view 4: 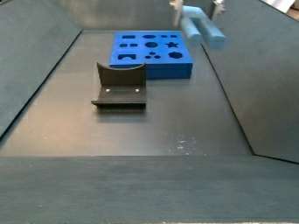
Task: Pick up the square-circle object. Move up. Rotate the square-circle object. Place the square-circle object on the fixture. Regrasp the square-circle object. Move to above the board. Insert the square-circle object.
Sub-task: Place the square-circle object on the fixture.
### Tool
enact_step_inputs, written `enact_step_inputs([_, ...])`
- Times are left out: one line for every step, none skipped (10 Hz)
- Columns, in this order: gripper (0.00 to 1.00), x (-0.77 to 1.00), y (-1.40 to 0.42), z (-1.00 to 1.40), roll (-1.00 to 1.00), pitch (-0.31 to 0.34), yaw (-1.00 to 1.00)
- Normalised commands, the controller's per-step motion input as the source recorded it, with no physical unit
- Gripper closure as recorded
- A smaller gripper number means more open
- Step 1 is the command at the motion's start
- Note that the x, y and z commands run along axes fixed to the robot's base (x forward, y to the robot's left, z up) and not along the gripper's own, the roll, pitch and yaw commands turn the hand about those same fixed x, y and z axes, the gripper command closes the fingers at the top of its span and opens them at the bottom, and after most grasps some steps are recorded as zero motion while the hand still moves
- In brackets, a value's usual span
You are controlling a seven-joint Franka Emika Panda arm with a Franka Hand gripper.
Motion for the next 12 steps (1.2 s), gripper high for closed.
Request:
enact_step_inputs([1.00,1.00,-0.19,0.07,0.12,0.031,0.05])
enact_step_inputs([1.00,1.00,-0.17,0.07,0.11,0.050,0.05])
enact_step_inputs([1.00,1.00,-0.16,0.06,0.10,0.070,0.04])
enact_step_inputs([1.00,1.00,-0.14,0.05,0.09,0.093,0.05])
enact_step_inputs([1.00,1.00,-0.13,0.05,0.08,0.109,0.05])
enact_step_inputs([1.00,1.00,-0.11,0.04,0.07,0.129,0.05])
enact_step_inputs([1.00,1.00,-0.10,0.04,0.07,0.138,0.05])
enact_step_inputs([1.00,1.00,-0.08,0.03,0.06,0.141,0.05])
enact_step_inputs([1.00,1.00,-0.07,0.02,0.06,0.141,0.05])
enact_step_inputs([1.00,1.00,-0.18,-0.30,-1.00,0.100,-0.05])
enact_step_inputs([1.00,1.00,-0.16,-0.32,-1.00,0.101,-0.05])
enact_step_inputs([1.00,1.00,-0.06,-0.21,-1.00,0.097,-0.07])
